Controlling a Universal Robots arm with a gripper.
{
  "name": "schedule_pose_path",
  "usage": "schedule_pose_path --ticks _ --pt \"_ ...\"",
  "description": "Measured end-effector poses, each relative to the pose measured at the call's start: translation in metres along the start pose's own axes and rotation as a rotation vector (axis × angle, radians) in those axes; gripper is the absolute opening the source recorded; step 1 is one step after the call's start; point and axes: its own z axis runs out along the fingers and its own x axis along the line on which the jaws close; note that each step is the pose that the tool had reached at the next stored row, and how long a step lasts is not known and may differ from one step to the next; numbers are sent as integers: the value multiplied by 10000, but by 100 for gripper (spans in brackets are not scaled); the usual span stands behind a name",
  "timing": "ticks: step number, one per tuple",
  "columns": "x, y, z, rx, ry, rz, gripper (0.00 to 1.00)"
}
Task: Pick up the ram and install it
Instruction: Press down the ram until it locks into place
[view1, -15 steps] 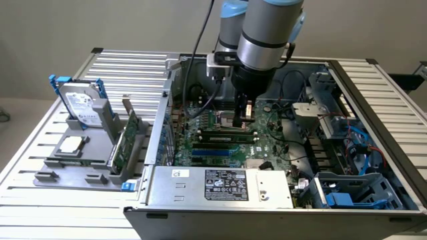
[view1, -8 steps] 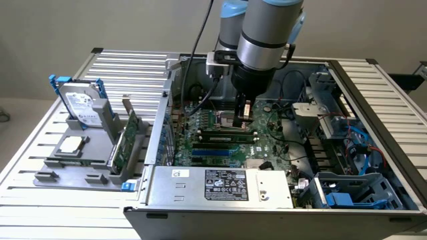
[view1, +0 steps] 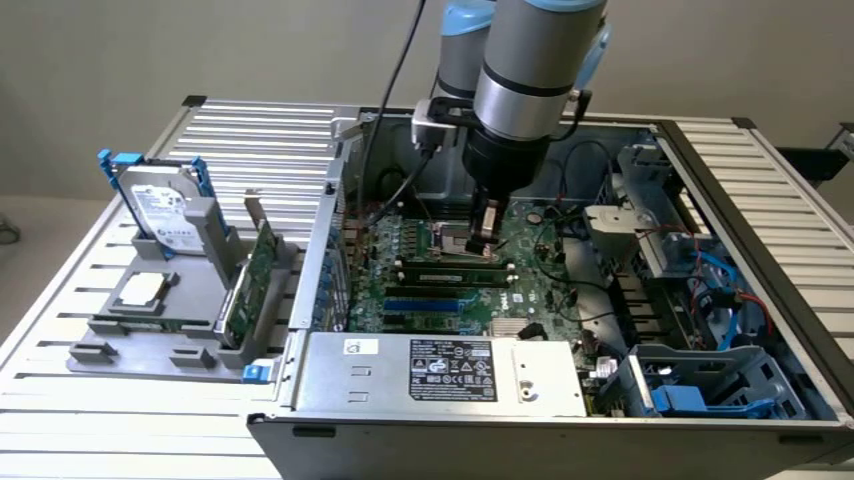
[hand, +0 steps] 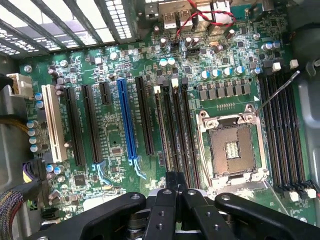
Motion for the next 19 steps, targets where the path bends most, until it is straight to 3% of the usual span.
schedule_pose_path --ticks 19 --pt "-1 4 -61 71 -208 2860 11"
